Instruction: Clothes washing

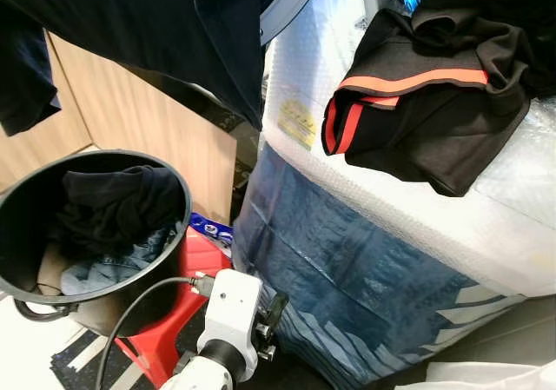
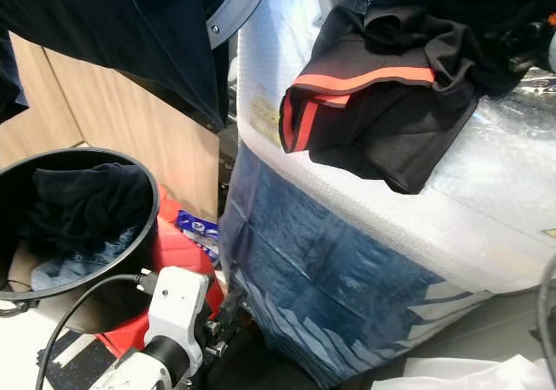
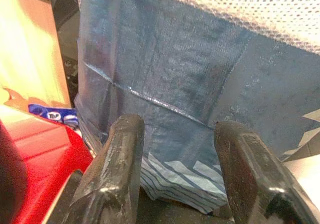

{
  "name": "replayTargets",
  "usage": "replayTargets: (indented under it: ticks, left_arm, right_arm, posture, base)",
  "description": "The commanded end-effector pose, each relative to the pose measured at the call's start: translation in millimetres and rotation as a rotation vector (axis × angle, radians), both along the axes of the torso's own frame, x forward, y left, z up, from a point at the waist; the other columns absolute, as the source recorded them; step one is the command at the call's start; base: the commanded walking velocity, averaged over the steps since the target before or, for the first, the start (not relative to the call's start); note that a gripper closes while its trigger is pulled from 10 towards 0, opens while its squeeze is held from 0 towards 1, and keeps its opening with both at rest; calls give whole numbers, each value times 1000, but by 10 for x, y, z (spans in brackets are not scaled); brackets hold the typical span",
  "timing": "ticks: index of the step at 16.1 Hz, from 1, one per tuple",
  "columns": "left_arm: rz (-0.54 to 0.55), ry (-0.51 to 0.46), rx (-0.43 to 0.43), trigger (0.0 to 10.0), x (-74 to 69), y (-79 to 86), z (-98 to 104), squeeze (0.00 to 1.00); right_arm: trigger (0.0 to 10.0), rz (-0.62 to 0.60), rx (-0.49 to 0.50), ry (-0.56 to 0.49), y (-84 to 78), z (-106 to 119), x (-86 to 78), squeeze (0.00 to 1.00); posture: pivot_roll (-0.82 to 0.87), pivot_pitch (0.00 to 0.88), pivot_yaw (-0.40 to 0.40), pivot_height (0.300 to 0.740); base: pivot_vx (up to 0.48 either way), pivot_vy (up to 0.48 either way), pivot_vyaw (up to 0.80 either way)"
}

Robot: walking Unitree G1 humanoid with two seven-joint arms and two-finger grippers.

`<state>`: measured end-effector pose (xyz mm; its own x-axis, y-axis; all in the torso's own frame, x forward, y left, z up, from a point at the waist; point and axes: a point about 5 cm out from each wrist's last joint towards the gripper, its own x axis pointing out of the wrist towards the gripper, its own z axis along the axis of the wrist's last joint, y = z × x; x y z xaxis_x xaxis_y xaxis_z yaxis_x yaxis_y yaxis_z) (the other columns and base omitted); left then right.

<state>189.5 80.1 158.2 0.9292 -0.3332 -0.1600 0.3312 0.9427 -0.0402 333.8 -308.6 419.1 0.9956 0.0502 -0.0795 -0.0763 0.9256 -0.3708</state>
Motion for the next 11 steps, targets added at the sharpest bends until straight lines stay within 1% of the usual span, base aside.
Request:
replayTargets:
  ticks: [1,2,3,4,5,6,7,8,9,10,11]
  left_arm:
    - [-28,13,-30,10000,-9,-41,-13,0]
    - [-31,12,-28,10000,-6,-44,-13,0]
    - [-34,12,-31,10000,2,-48,-15,0]
    - [-36,12,-32,10000,8,-53,-17,0]
    - [-41,11,-34,10000,16,-68,-17,0]
    - [-43,10,-39,10000,21,-76,-14,0]
    - [-46,9,-43,10000,26,-85,-10,0]
    - [-46,9,-42,10000,27,-87,-10,0]
    - [-47,9,-43,10000,28,-86,-11,0]
    - [-45,6,-49,10000,34,-86,-5,0]
    - [-45,5,-47,10000,37,-84,-5,0]
  right_arm:
    - [10000,-95,97,-12,-146,90,-105,1000]
    - [10000,-153,164,-13,-163,78,-92,1000]
    - [10000,-182,254,-34,-102,48,-48,1000]
    - [10000,-190,332,-93,-5,66,-4,1000]
    - [10000,-177,362,-143,179,9,41,1000]
    - [10000,-144,394,-164,324,-24,51,1000]
    - [10000,-74,431,-188,519,-32,37,1000]
    - [10000,-63,426,-191,545,-30,33,1000]
    - [10000,-83,450,-197,565,-35,21,1000]
    - [10000,-32,407,-253,687,-19,-55,1000]
    - [10000,-36,384,-267,719,-39,-100,1000]
  posture:
    - [48,187,-136,740]
    - [42,185,-136,740]
    - [38,184,-135,740]
    - [35,184,-135,740]
    - [33,181,-135,740]
    - [28,178,-136,740]
    - [26,177,-135,740]
    - [26,177,-135,740]
    - [26,177,-135,740]
    - [32,172,-142,740]
    - [32,170,-142,740]
  base:
    - [0,0,0]
    - [0,0,0]
    - [0,0,0]
    - [0,0,0]
    - [0,0,0]
    - [0,0,0]
    - [0,0,0]
    - [0,0,0]
    - [0,0,0]
    - [0,0,0]
    - [0,0,0]
